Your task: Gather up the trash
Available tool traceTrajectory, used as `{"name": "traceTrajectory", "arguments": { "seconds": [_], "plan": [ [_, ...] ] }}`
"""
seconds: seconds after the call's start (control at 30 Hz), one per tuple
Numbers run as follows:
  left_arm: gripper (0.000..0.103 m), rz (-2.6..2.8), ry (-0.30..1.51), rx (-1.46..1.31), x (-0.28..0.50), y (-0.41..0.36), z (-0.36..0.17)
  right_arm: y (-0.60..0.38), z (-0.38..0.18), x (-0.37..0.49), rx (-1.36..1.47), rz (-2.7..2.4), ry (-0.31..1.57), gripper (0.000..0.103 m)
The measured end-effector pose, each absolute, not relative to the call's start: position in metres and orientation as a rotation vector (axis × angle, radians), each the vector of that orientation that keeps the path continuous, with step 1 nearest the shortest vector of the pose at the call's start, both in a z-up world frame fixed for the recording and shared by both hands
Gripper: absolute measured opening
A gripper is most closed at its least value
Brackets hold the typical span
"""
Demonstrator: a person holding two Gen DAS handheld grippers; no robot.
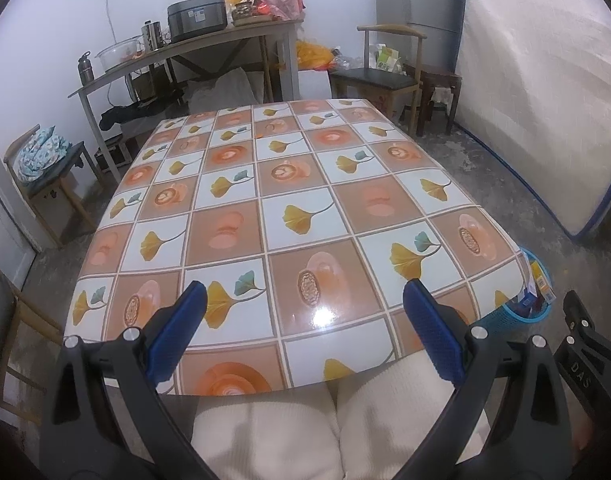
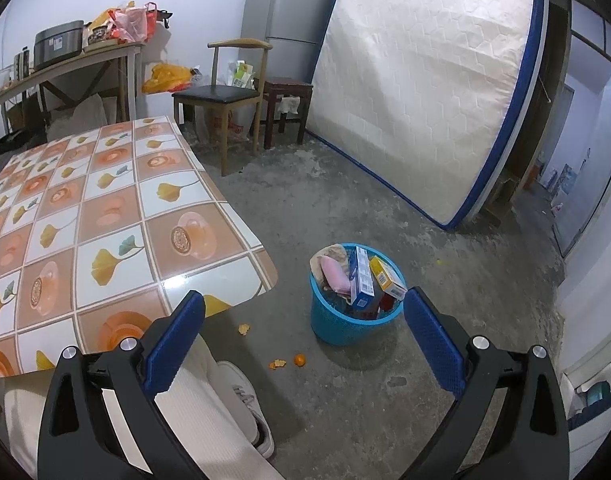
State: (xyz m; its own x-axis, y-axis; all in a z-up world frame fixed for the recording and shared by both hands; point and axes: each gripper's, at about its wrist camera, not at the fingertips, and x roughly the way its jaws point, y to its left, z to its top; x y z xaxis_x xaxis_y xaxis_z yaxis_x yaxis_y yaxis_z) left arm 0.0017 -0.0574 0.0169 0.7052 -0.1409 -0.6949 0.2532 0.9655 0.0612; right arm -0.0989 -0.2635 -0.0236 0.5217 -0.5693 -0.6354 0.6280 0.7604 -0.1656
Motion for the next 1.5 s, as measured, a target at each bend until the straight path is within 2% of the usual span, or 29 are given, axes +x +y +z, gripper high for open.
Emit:
{"name": "traceTrajectory", "arguments": {
  "seconds": [1.5],
  "plan": [
    [0.094,-0.377,0.775,0.2,-0.011,-0.078,0.017,-0.271,-0.023,-0.1,0.078,-0.759,0.724,0.097]
  ]
}}
